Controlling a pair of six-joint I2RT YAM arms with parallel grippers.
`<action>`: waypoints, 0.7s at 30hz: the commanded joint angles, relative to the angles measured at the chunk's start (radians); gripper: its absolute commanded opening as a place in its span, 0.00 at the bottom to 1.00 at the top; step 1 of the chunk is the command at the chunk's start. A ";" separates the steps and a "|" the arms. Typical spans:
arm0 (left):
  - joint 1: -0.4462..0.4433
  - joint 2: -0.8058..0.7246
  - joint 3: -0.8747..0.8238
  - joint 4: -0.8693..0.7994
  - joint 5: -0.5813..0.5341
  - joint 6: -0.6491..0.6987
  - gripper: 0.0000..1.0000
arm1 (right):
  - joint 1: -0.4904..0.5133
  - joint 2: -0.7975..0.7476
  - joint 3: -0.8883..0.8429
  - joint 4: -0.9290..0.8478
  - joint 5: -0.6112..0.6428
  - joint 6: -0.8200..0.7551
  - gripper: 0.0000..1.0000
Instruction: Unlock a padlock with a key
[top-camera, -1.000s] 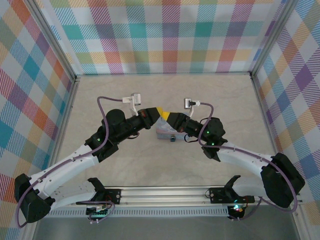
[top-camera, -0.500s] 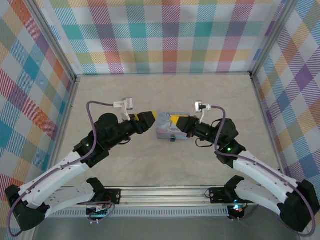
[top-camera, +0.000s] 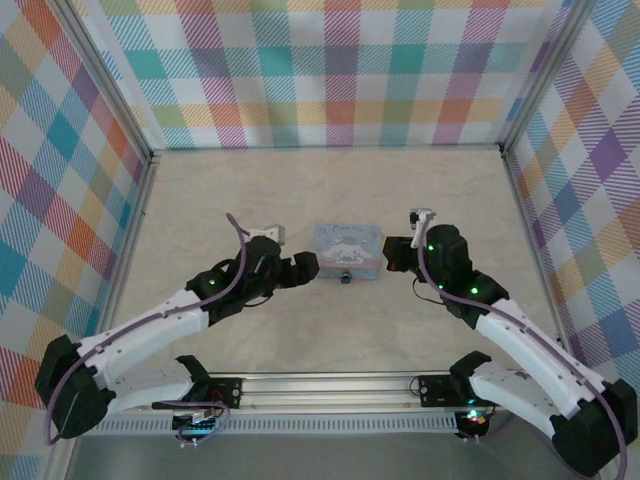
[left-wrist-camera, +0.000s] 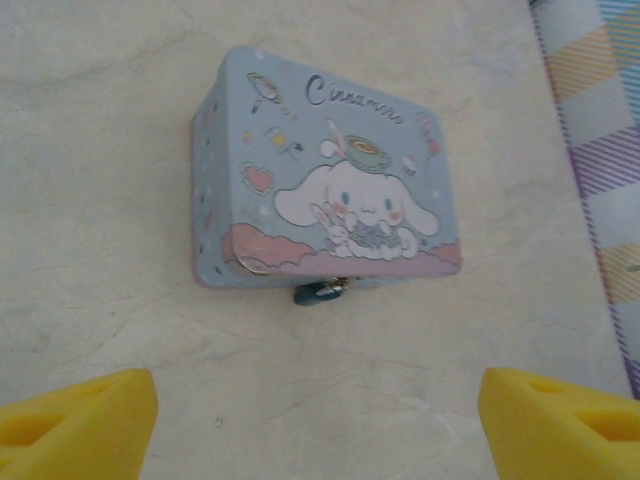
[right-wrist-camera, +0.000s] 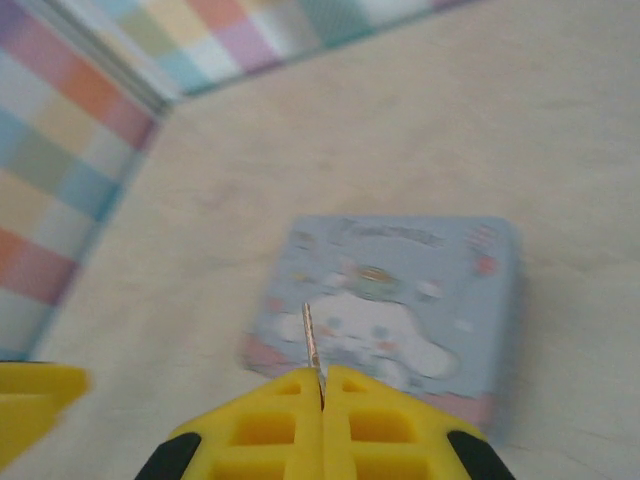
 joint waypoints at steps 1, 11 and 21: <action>0.053 0.067 -0.004 0.099 0.025 0.007 0.85 | -0.010 0.061 0.003 -0.062 0.177 -0.054 0.00; 0.178 0.310 0.049 0.277 0.200 0.002 0.92 | -0.083 0.288 0.044 0.013 0.206 -0.047 0.00; 0.192 0.302 0.020 0.298 0.235 -0.011 0.94 | -0.057 0.451 0.034 0.113 0.076 0.011 0.00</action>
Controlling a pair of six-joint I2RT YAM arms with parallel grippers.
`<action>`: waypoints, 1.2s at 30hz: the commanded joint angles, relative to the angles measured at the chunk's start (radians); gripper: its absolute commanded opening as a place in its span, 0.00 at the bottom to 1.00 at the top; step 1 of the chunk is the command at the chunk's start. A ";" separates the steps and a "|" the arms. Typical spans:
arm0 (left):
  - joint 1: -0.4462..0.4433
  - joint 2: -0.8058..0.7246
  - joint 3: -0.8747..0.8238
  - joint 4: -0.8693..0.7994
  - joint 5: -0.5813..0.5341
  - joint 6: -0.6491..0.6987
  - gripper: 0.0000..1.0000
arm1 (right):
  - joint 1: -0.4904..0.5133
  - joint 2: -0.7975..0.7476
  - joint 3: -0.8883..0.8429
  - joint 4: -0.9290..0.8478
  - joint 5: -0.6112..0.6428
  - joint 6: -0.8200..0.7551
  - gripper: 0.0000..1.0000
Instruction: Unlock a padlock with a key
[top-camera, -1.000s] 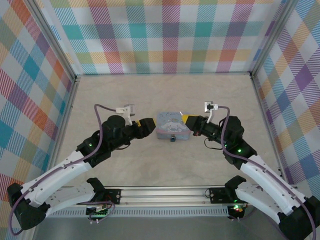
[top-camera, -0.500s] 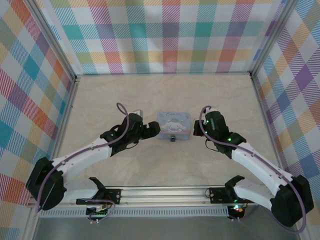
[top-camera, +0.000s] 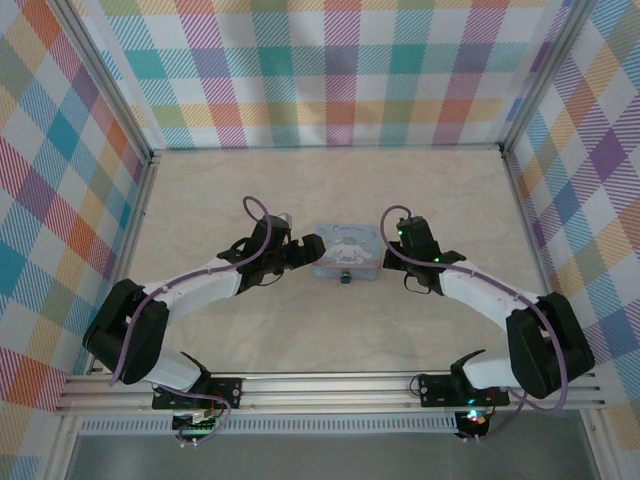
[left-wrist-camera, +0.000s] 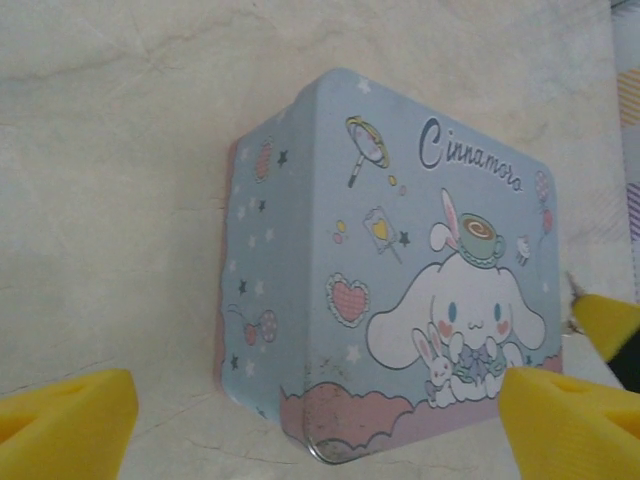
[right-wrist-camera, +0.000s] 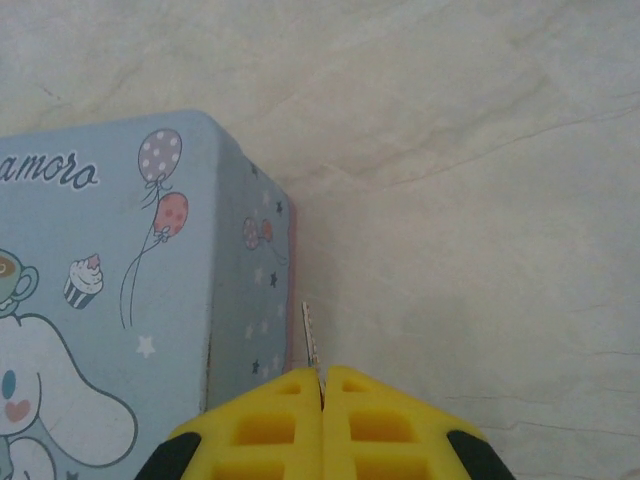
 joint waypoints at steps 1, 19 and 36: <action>0.005 -0.058 -0.021 0.030 0.036 -0.011 0.94 | 0.030 0.020 0.020 0.051 -0.049 0.023 0.00; -0.136 -0.338 -0.350 0.142 -0.026 -0.005 0.99 | 0.129 0.089 0.083 0.044 -0.055 0.065 0.00; -0.211 0.040 -0.315 0.526 -0.077 0.131 0.93 | 0.043 0.304 0.567 -0.285 0.023 -0.176 0.00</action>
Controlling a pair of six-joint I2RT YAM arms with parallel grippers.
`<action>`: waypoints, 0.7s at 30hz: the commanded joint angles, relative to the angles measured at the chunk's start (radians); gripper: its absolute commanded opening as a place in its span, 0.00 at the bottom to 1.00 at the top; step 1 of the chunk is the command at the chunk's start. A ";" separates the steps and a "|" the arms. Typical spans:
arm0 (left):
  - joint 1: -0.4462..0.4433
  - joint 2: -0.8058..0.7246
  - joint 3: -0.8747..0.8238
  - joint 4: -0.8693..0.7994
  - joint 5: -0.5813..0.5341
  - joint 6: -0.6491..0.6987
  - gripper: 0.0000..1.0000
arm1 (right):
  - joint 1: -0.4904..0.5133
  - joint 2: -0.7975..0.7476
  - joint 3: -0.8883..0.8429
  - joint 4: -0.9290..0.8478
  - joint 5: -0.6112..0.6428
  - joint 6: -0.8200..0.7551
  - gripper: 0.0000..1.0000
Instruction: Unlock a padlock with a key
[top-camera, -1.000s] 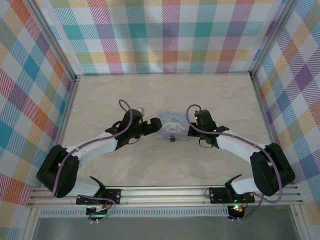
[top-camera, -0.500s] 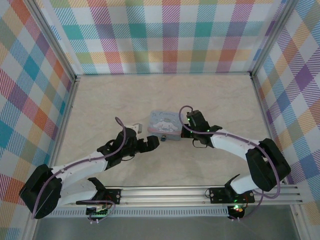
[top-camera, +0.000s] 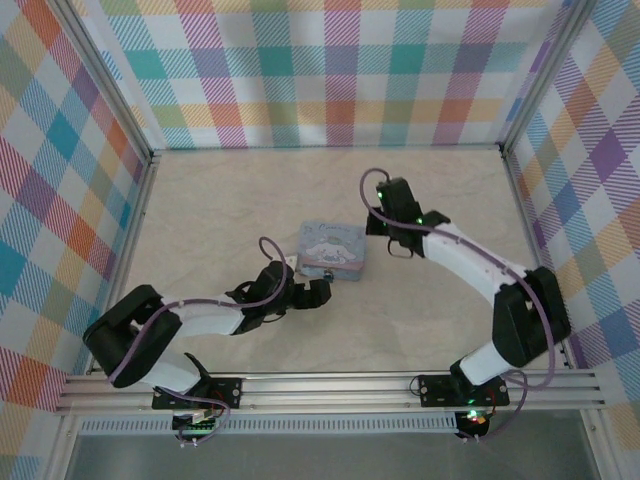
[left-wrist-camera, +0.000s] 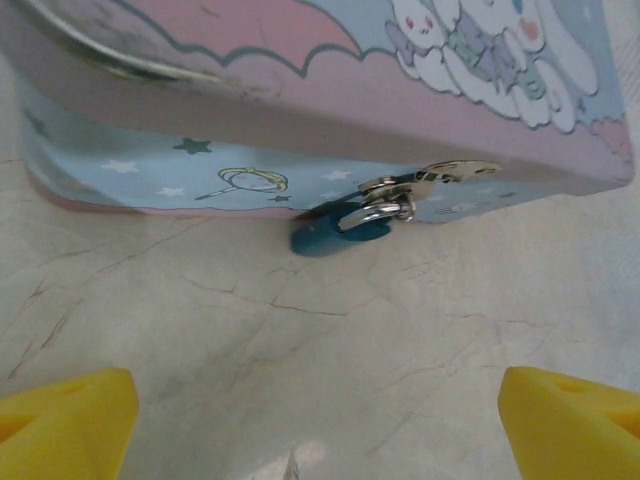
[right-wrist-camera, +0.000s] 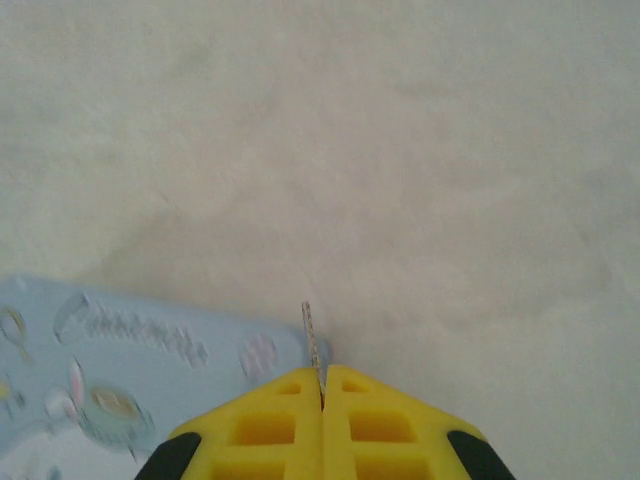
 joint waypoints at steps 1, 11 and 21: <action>-0.027 0.046 0.031 0.154 -0.033 0.069 0.93 | -0.002 0.130 0.141 -0.088 -0.041 -0.098 0.00; -0.059 0.215 0.092 0.266 -0.019 0.161 0.94 | -0.015 0.464 0.494 -0.220 -0.130 -0.150 0.00; -0.094 0.302 0.105 0.374 -0.009 0.297 0.93 | -0.009 0.562 0.522 -0.234 -0.201 -0.135 0.00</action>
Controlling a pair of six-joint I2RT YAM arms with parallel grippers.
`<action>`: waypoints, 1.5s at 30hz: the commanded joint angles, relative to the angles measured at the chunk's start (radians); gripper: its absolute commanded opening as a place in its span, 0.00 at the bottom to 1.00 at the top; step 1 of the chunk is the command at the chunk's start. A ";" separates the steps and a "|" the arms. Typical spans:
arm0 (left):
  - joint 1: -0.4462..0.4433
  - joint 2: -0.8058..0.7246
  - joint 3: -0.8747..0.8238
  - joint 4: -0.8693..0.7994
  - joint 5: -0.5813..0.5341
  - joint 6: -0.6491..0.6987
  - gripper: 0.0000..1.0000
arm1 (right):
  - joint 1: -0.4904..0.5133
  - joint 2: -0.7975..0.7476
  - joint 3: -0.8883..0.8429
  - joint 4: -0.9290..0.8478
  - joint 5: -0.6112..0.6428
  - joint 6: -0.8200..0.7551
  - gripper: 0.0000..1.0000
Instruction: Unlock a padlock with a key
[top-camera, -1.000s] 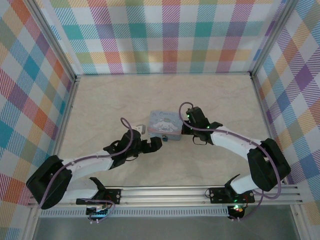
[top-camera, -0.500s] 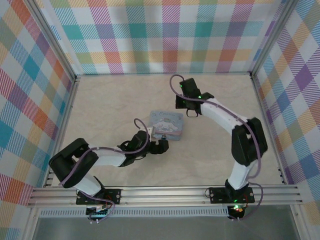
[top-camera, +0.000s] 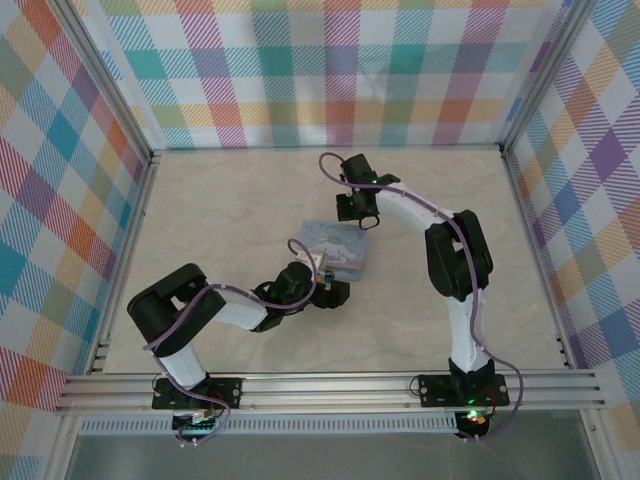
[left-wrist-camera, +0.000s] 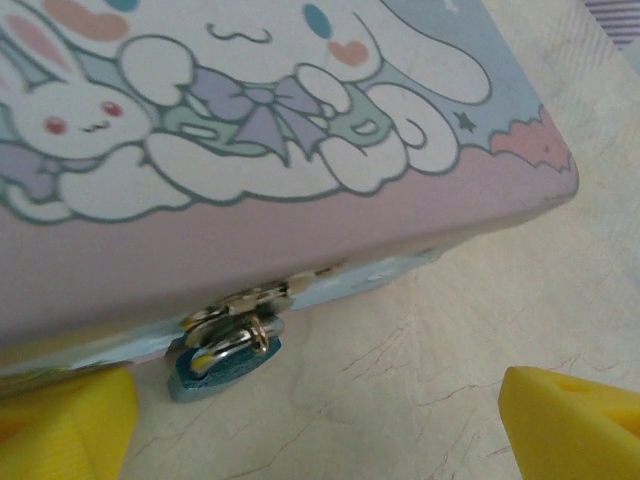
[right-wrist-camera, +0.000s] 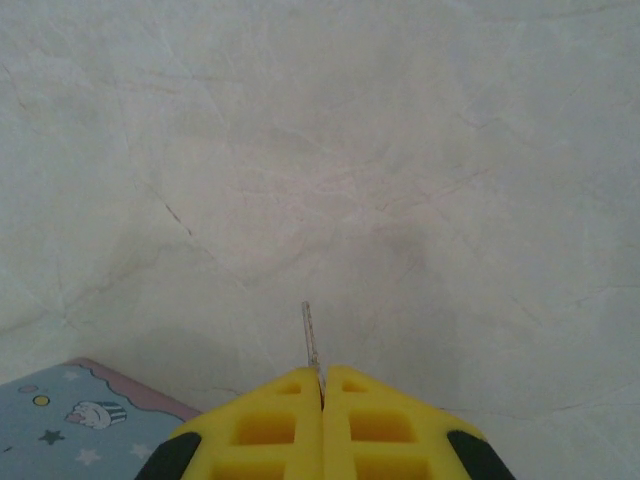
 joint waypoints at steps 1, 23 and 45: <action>-0.026 0.062 0.031 0.084 0.062 0.085 0.91 | 0.003 0.020 0.008 -0.022 -0.044 -0.001 0.00; 0.002 0.162 0.132 0.172 0.290 0.101 0.73 | 0.017 0.005 -0.081 0.033 -0.069 0.014 0.00; -0.026 0.022 0.065 -0.012 -0.066 0.135 0.82 | 0.017 -0.012 -0.040 0.000 -0.051 0.009 0.00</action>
